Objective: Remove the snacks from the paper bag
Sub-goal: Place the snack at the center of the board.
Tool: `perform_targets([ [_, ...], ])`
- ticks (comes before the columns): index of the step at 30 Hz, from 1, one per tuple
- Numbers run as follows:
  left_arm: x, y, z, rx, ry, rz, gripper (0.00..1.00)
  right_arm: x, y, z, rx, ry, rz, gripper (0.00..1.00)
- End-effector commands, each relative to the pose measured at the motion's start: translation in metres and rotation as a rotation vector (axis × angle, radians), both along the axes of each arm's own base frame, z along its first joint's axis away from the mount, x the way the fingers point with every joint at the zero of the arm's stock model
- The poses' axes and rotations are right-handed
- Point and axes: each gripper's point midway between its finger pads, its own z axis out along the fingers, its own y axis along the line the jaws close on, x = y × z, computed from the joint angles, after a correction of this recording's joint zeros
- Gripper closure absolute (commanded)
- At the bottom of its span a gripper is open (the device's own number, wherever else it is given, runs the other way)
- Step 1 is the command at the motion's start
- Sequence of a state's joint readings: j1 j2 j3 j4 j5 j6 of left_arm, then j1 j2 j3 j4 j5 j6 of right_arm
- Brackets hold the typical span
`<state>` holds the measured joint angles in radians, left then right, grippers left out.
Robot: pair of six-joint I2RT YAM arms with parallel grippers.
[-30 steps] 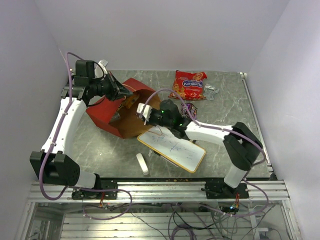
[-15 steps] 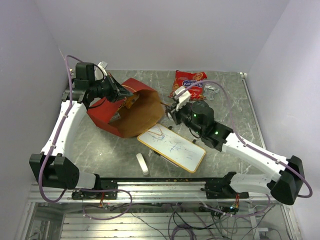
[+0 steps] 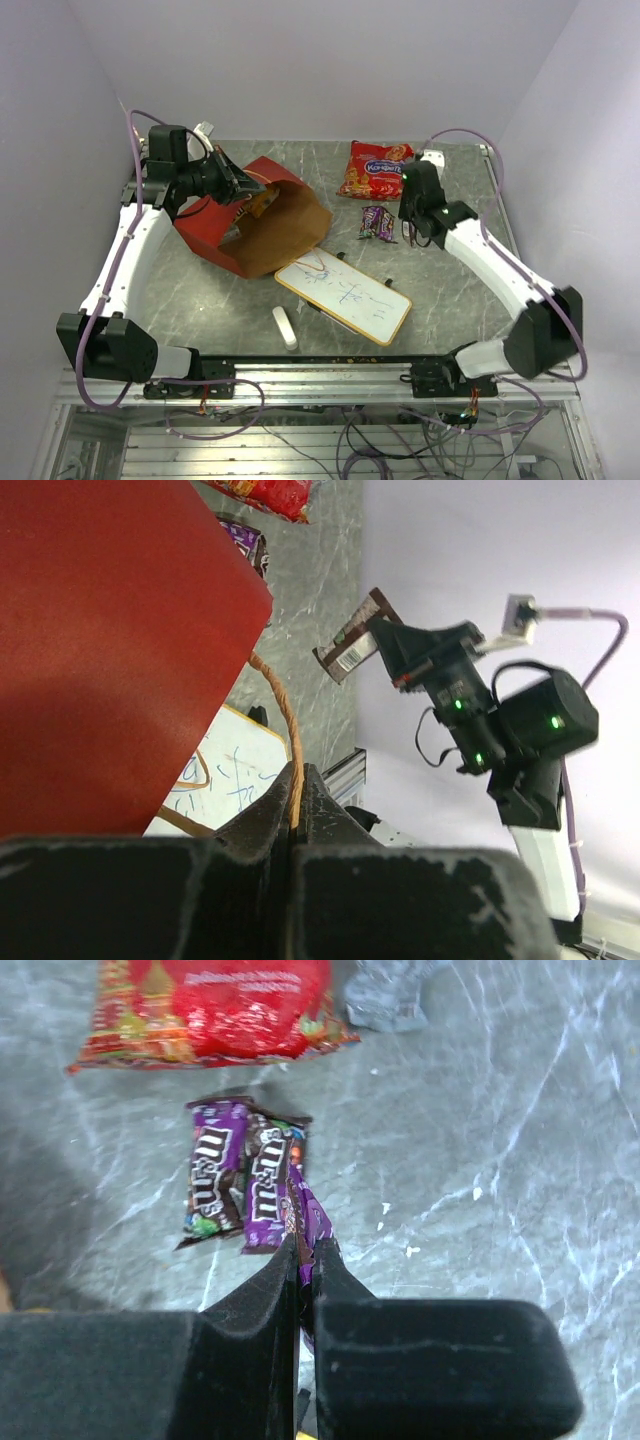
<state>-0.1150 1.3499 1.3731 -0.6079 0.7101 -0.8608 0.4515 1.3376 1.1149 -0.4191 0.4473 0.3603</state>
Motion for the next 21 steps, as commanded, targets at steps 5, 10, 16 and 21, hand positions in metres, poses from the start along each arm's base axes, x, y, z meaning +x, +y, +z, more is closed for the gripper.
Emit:
perform_targets([
  [5,-0.001,-0.005,0.014,-0.020,-0.047,-0.028,0.93,0.009,-0.059,-0.066,-0.054,0.336,-0.500,1.00],
  [10,-0.001,-0.007,0.006,-0.039,-0.019,-0.032,0.93,0.024,-0.066,-0.095,-0.122,0.452,-0.624,1.00],
  [16,-0.004,-0.006,0.008,-0.016,-0.017,-0.043,0.93,0.040,-0.063,-0.129,-0.184,0.503,-0.594,1.00],
  [21,-0.007,-0.005,0.012,-0.015,-0.022,-0.046,0.93,0.052,-0.051,-0.142,-0.126,0.496,-0.564,1.00],
])
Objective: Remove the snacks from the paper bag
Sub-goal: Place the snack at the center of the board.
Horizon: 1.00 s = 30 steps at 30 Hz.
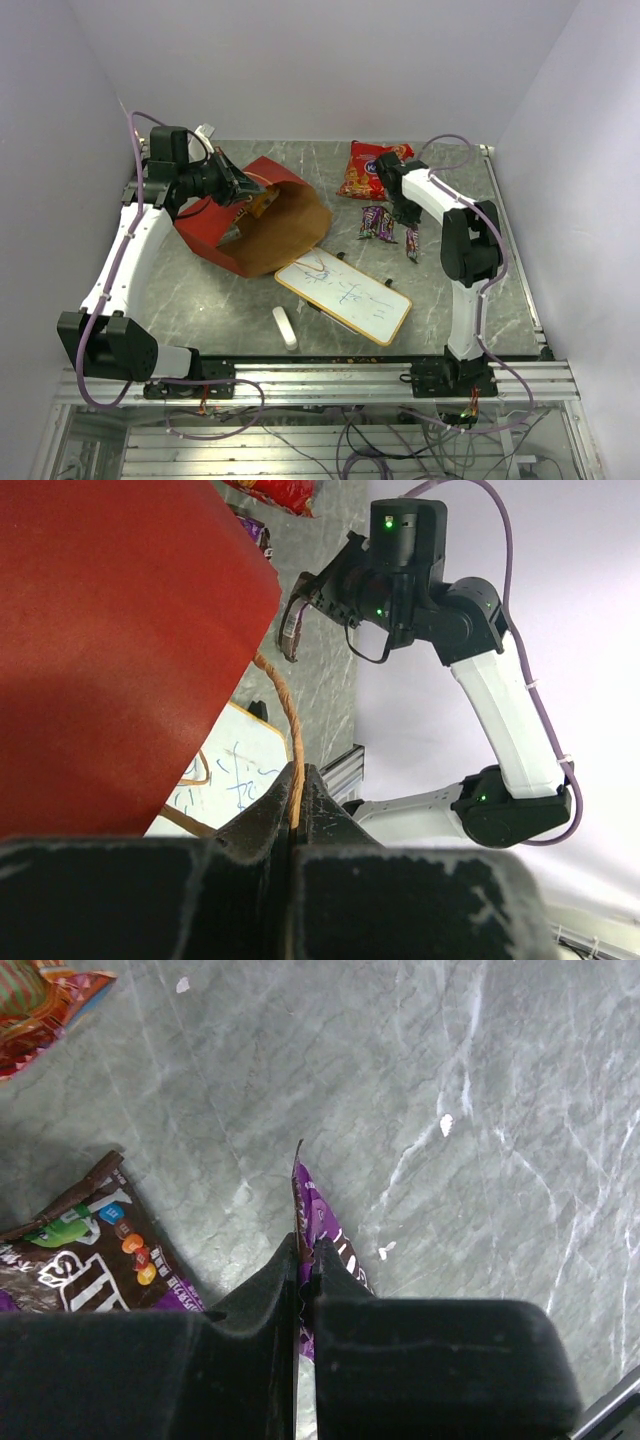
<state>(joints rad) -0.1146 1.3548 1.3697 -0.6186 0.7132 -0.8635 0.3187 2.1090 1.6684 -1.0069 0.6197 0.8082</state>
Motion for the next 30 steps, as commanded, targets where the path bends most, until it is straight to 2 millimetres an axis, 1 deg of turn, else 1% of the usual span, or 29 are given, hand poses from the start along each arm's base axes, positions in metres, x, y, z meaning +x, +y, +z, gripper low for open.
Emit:
perform_targets([
  [1,-0.006,-0.005,0.015,-0.013,-0.042,-0.043,0.93,0.019,0.007,0.003,0.031,-0.072,-0.011,1.00],
  [4,-0.008,-0.006,0.014,-0.023,-0.030,-0.049,0.93,0.027,0.009,0.003,0.033,-0.080,-0.029,1.00],
  [6,-0.009,-0.006,0.015,-0.021,-0.034,-0.048,0.93,0.034,0.014,0.002,0.053,-0.090,-0.028,1.00],
  [12,-0.014,-0.004,0.015,-0.013,-0.036,-0.037,0.93,0.043,0.028,-0.010,0.123,-0.105,-0.040,1.00],
  [15,-0.016,-0.005,0.014,-0.027,-0.034,-0.037,0.93,0.049,0.031,-0.011,0.133,-0.111,-0.050,0.98],
  [18,-0.018,-0.005,0.011,-0.022,-0.027,-0.044,0.93,0.052,0.035,-0.009,0.155,-0.130,-0.051,0.96],
  [20,-0.020,-0.005,0.011,-0.015,-0.031,-0.047,0.93,0.054,0.036,-0.004,0.172,-0.152,-0.043,0.89],
  [23,-0.021,-0.003,0.009,0.001,-0.032,-0.047,0.93,0.053,0.035,0.007,0.178,-0.184,-0.030,0.67],
  [25,-0.021,-0.003,0.009,-0.002,-0.038,-0.044,0.93,0.051,0.034,0.019,0.180,-0.198,-0.017,0.54],
  [27,-0.019,-0.003,0.009,-0.009,-0.043,-0.040,0.93,0.048,0.032,0.033,0.181,-0.217,0.009,0.46],
  [28,-0.019,-0.004,0.009,-0.014,-0.046,-0.042,0.93,0.045,0.031,0.039,0.181,-0.223,0.022,0.44],
  [30,-0.018,-0.005,0.011,-0.018,-0.051,-0.042,0.93,0.037,0.031,0.057,0.203,-0.259,0.065,0.41],
])
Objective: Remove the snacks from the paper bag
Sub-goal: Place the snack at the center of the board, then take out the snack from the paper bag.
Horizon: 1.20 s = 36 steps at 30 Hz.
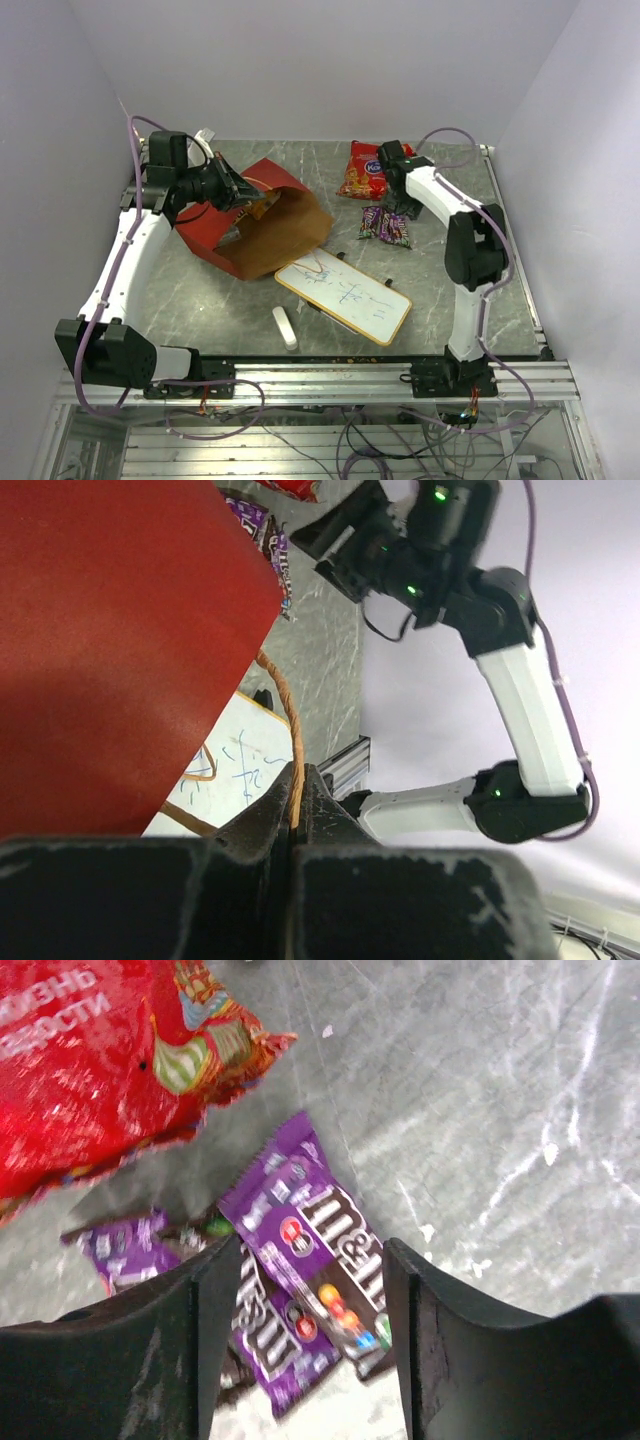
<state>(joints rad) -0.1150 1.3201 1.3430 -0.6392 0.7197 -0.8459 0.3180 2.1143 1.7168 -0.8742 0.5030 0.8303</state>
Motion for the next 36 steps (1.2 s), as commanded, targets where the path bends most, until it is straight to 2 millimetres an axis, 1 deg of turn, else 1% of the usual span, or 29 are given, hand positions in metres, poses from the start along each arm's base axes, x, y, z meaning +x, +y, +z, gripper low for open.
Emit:
perform_targets([
  [1,-0.005,-0.005,0.014,-0.025,-0.055,-0.028,0.93,-0.007,-0.001,0.056,0.042,-0.134,0.084,0.41],
  [2,-0.004,-0.005,0.015,-0.024,-0.058,-0.028,0.93,-0.013,0.001,0.060,0.061,-0.150,0.117,0.41],
  [3,-0.004,-0.005,0.016,-0.024,-0.061,-0.028,0.93,-0.019,0.004,0.070,0.088,-0.183,0.154,0.41],
  [5,-0.002,-0.005,0.016,-0.025,-0.064,-0.028,0.93,-0.031,0.014,0.078,0.143,-0.225,0.252,0.40],
  [7,-0.002,-0.006,0.015,-0.025,-0.063,-0.031,0.93,-0.039,0.029,0.087,0.209,-0.290,0.365,0.38],
  [9,-0.002,-0.006,0.011,-0.022,-0.056,-0.034,0.93,-0.052,0.045,0.097,0.252,-0.348,0.498,0.38],
  [11,-0.003,-0.006,0.007,-0.016,-0.048,-0.039,0.93,-0.063,0.066,0.110,0.288,-0.418,0.650,0.37],
  [13,-0.004,-0.005,0.004,-0.011,-0.040,-0.043,0.93,-0.076,0.092,0.124,0.305,-0.502,0.825,0.36],
  [15,-0.006,-0.006,0.002,-0.006,-0.033,-0.049,0.93,-0.091,0.121,0.131,0.297,-0.578,1.003,0.36],
  [17,-0.008,-0.005,0.002,-0.001,-0.028,-0.055,0.93,-0.110,0.158,0.135,0.264,-0.632,1.213,0.36],
  [19,-0.009,-0.005,0.004,0.009,-0.027,-0.060,0.93,-0.130,0.197,0.142,0.222,-0.683,1.460,0.36],
  [21,-0.010,-0.004,0.006,0.020,-0.029,-0.065,0.93,-0.146,0.229,0.148,0.164,-0.748,1.666,0.36],
  [25,-0.010,-0.002,0.006,0.049,-0.029,-0.076,0.93,-0.155,0.282,0.160,0.006,-0.918,1.933,0.36],
  [27,-0.012,-0.002,0.006,0.055,-0.030,-0.086,0.93,-0.153,0.302,0.157,-0.076,-0.979,2.034,0.36],
  [28,-0.013,-0.002,0.008,0.054,-0.038,-0.095,0.93,-0.152,0.312,0.159,-0.116,-1.018,2.079,0.37],
  [31,-0.013,-0.001,0.013,0.075,-0.084,-0.104,0.93,-0.148,0.336,0.146,-0.272,-1.085,2.239,0.40],
  [34,-0.012,0.002,0.013,0.101,-0.115,-0.101,0.93,-0.133,0.358,0.136,-0.355,-1.126,2.271,0.43],
  [35,-0.012,0.003,0.014,0.105,-0.122,-0.099,0.93,-0.127,0.365,0.137,-0.377,-1.150,2.272,0.44],
  [36,-0.011,0.003,0.013,0.108,-0.128,-0.095,0.93,-0.125,0.372,0.131,-0.391,-1.159,2.294,0.47],
])
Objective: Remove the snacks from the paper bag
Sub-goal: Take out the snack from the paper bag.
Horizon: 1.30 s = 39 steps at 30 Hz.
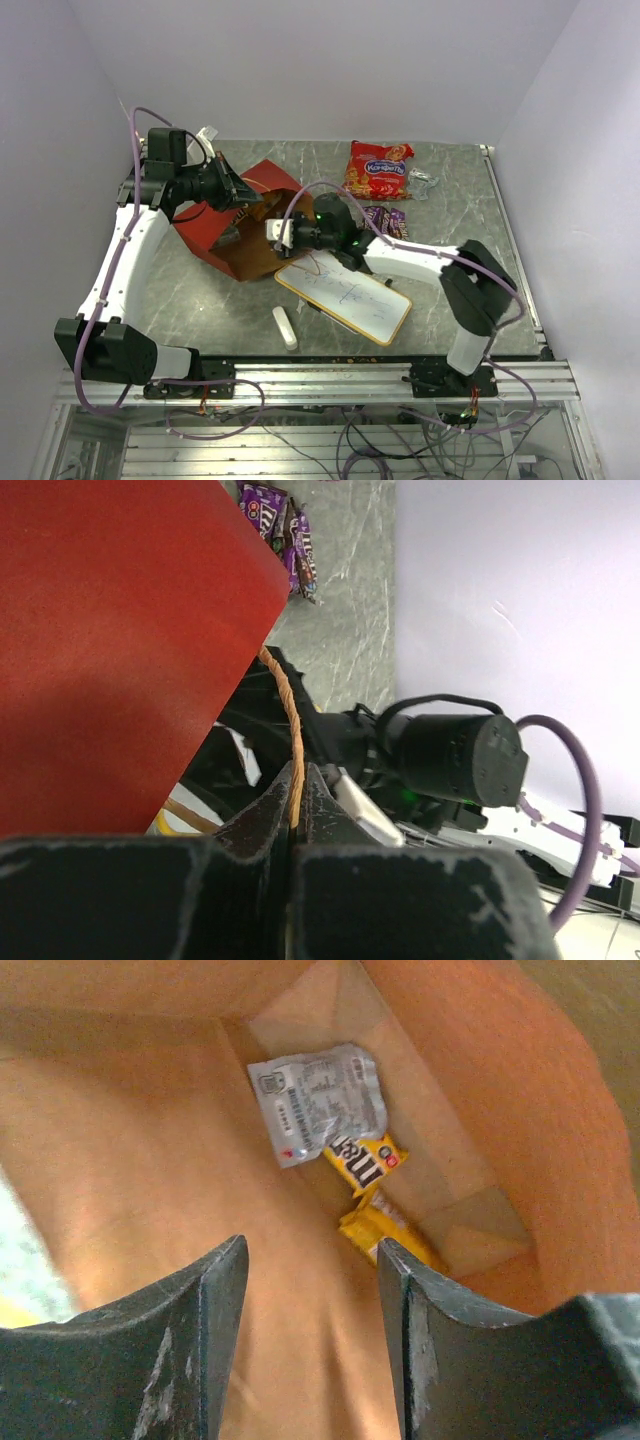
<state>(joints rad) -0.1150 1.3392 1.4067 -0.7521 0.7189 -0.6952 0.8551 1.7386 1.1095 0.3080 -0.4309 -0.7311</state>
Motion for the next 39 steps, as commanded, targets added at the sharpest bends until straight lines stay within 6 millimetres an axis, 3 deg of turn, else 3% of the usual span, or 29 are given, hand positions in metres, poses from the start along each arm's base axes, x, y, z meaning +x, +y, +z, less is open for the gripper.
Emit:
perform_targets([
  [1,-0.002,-0.001,0.015,0.020,-0.091,-0.025,0.93,0.016,0.039,0.013,0.030,-0.265,0.141,0.49],
  [10,0.012,-0.001,0.018,0.016,-0.097,-0.005,0.93,0.051,0.080,-0.040,-0.023,-0.364,0.158,0.49],
  [18,0.004,-0.001,0.016,0.026,-0.065,-0.013,0.93,0.092,0.081,-0.077,-0.154,-0.423,0.054,0.43],
  [23,-0.001,-0.001,0.025,0.007,-0.053,0.006,0.93,0.119,0.080,-0.104,-0.265,-0.426,-0.025,0.41],
  [32,0.000,-0.004,0.028,-0.033,-0.036,0.015,0.93,0.155,0.075,-0.119,-0.229,-0.402,-0.237,0.31],
  [39,0.001,-0.005,0.034,-0.053,-0.043,0.025,0.93,0.172,0.076,-0.126,-0.169,-0.336,-0.358,0.30],
])
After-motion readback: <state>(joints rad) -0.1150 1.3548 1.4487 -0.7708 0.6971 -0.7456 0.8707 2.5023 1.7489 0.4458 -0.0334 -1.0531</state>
